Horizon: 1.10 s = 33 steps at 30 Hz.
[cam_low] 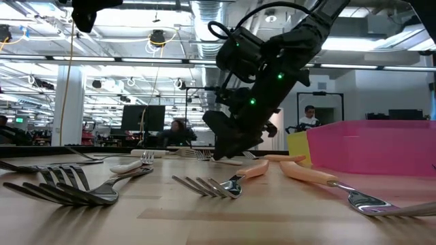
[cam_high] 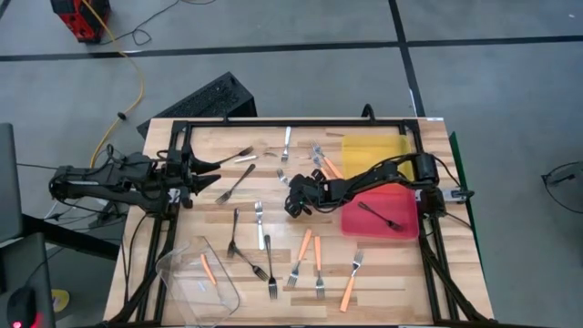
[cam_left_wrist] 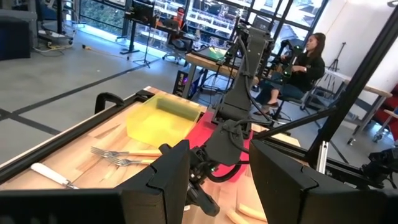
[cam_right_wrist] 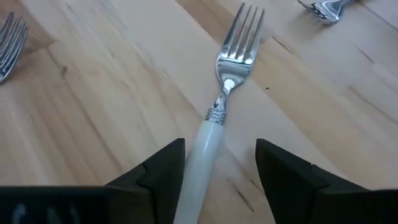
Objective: Sort silverware by color (type)
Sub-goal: Put the white fork into the yellow bin
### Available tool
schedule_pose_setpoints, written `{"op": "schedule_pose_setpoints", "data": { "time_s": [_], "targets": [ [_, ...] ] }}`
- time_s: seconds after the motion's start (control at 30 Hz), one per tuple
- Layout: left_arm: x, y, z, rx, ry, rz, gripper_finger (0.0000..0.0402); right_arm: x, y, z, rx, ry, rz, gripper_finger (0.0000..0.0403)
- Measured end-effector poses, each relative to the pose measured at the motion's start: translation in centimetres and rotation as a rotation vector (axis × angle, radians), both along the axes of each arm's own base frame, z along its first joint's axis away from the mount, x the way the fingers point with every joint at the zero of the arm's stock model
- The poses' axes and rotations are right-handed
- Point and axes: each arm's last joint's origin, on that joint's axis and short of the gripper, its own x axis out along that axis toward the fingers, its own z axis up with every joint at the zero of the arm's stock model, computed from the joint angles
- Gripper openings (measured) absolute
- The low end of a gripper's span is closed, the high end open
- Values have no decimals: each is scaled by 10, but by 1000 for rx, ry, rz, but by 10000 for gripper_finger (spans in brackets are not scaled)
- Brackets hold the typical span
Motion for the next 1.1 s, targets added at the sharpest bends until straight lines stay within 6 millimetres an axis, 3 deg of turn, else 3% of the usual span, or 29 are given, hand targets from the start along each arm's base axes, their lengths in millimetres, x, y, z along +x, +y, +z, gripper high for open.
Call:
{"op": "schedule_pose_setpoints", "data": {
  "time_s": [0.43,0.73,1.1],
  "targets": [
    [0,0,0,-8,-3,14,151,6,2,-21,49,23,36,79],
    [0,0,0,-17,-5,15,151,5,5,-16,54,13,29,74],
    [0,0,0,-24,-6,15,151,-1,3,17,77,-31,65,72]
  ]
}}
